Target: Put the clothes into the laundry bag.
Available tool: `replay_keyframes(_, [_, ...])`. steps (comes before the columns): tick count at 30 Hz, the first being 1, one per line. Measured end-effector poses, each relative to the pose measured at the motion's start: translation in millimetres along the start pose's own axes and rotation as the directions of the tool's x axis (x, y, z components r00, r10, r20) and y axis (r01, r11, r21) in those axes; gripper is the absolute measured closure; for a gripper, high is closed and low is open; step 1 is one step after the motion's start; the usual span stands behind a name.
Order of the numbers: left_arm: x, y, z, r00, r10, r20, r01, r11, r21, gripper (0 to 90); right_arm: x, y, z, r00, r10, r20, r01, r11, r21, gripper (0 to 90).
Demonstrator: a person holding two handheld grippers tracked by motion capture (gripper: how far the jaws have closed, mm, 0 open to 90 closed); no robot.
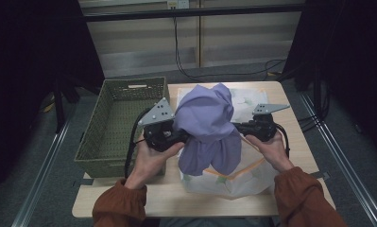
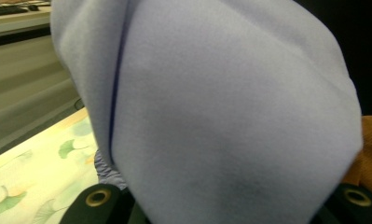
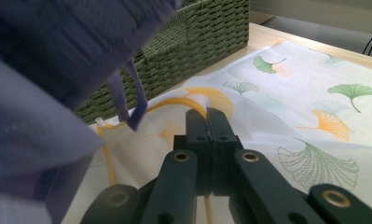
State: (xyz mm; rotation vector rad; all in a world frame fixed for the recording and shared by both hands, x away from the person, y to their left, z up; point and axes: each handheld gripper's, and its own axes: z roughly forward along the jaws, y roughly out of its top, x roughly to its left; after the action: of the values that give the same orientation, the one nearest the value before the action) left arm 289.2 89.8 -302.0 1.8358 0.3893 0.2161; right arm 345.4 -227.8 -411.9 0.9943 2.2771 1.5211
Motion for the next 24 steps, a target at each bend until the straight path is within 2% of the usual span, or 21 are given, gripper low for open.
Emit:
replay_keyframes(4, [-5.6,-1.0,9.0,0.9995,0.013,0.030,-0.013,0.9999,-0.001,81.2,0.1,0.1,0.2,1.0000,0.001,-0.004,-0.001,1.000,-0.002,90.0])
replay_keyframes(5, [-6.5,-2.1,11.2,0.9994,0.019,0.027,-0.019,0.9998,-0.002,81.2,0.1,0.1,0.2,1.0000,0.000,-0.004,0.000,1.000,-0.001,90.0])
replay_keyframes(10, [-2.8,-12.9,23.6,0.9987,0.003,0.052,-0.004,0.9999,0.010,81.1,-0.7,0.2,-1.4,1.0000,0.004,-0.009,-0.004,1.000,-0.005,90.0])
replay_keyframes(12, [-1.7,-17.3,27.3,0.9985,0.004,0.054,-0.004,1.0000,0.000,81.1,-0.6,0.2,-1.4,1.0000,0.003,-0.008,-0.003,1.000,-0.006,90.0])
replay_keyframes(13, [-0.7,-19.6,28.5,0.9991,0.009,0.041,-0.008,0.9999,-0.011,81.1,-0.3,0.1,-0.9,0.9999,0.005,-0.009,-0.005,1.000,-0.003,90.0])
replay_keyframes(15, [2.4,-21.5,31.2,0.9986,-0.015,0.051,0.016,0.9997,-0.017,81.1,-0.6,-0.2,0.1,0.9999,0.007,-0.007,-0.007,1.000,0.000,90.0])
replay_keyframes(19, [6.9,-29.7,36.8,0.9985,-0.022,0.051,0.022,0.9997,0.003,81.1,-1.9,-0.7,0.2,0.9999,0.008,-0.008,-0.008,1.000,0.001,90.0])
replay_keyframes(21, [7.8,-33.8,40.0,0.9992,-0.007,0.040,0.006,0.9997,0.024,81.1,-2.2,-0.9,0.0,0.9999,0.012,-0.010,-0.012,1.000,0.000,90.0])
replay_keyframes(24, [9.0,-39.8,45.4,0.9986,0.000,0.053,-0.002,0.9994,0.034,81.0,-2.3,-1.2,0.9,0.9999,0.010,-0.007,-0.010,1.000,0.004,90.0])
